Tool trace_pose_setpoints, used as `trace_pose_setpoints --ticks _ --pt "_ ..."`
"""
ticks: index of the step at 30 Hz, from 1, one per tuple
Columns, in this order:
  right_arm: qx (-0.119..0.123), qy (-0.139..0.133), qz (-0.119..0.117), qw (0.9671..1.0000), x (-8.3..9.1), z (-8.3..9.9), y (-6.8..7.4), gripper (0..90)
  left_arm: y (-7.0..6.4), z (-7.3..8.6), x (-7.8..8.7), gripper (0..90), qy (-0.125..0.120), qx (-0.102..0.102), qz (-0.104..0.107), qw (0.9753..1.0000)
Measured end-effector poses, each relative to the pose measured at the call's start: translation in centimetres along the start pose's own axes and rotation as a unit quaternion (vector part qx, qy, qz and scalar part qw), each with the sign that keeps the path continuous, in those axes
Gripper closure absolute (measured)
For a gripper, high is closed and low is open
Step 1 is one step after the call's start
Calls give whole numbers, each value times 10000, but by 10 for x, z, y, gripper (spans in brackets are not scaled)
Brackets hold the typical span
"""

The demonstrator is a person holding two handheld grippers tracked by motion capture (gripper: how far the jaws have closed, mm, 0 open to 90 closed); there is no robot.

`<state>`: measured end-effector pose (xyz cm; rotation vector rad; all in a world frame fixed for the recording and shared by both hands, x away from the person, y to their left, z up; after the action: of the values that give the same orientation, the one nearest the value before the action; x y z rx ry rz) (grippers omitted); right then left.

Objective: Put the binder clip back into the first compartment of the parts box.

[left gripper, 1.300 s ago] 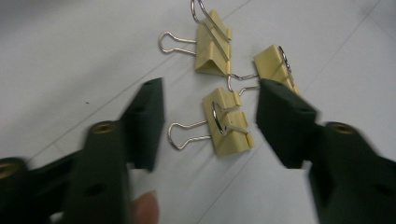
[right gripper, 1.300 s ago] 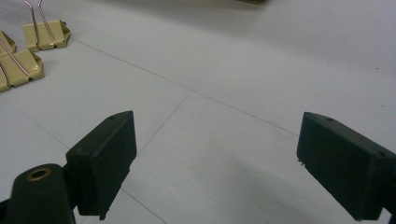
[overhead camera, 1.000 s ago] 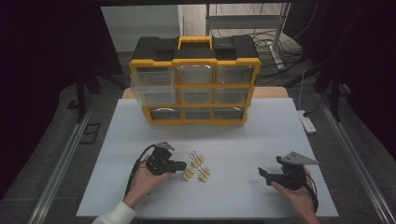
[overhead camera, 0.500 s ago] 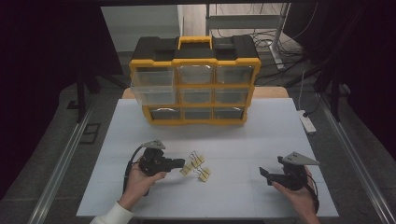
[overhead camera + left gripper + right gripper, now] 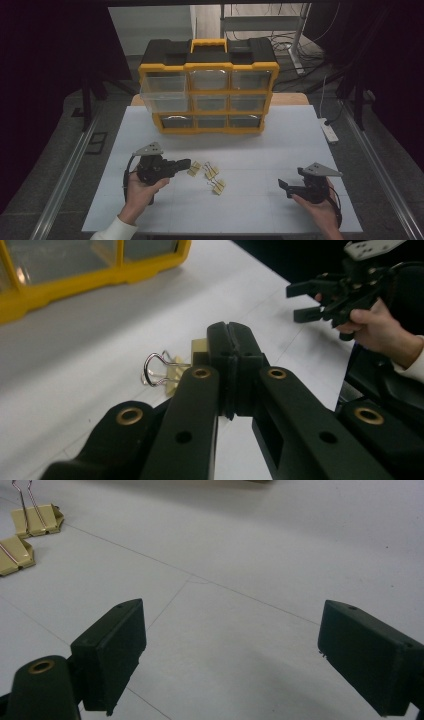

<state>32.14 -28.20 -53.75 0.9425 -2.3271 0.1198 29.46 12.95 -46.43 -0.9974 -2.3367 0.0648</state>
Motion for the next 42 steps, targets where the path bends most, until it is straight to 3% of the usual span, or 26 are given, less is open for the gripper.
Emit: trace_pose_setpoints --ticks 17,29,42 --pt "4 29 -15 10000 -2 -1 1 123 1 -33 24 892 -596 -11 1 9982" --pt "-69 13 19 10000 -2 0 -2 125 2 -56 33 892 -796 -109 3 9968" --pt "-80 87 -2 9999 -3 3 -3 126 0 -85 46 892 -1174 -169 -11 9929"
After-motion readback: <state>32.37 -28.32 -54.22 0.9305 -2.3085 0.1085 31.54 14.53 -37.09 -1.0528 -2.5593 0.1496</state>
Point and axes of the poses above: each handheld gripper's, and its own axes: x roughly backward along the jaws, z roughly out of its underside, y roughly to its left, the point moved 5 cm from there along -x, roughly forward along the jaws, and after that the axes turned 10 degrees about -z, right-handed, at the moved point
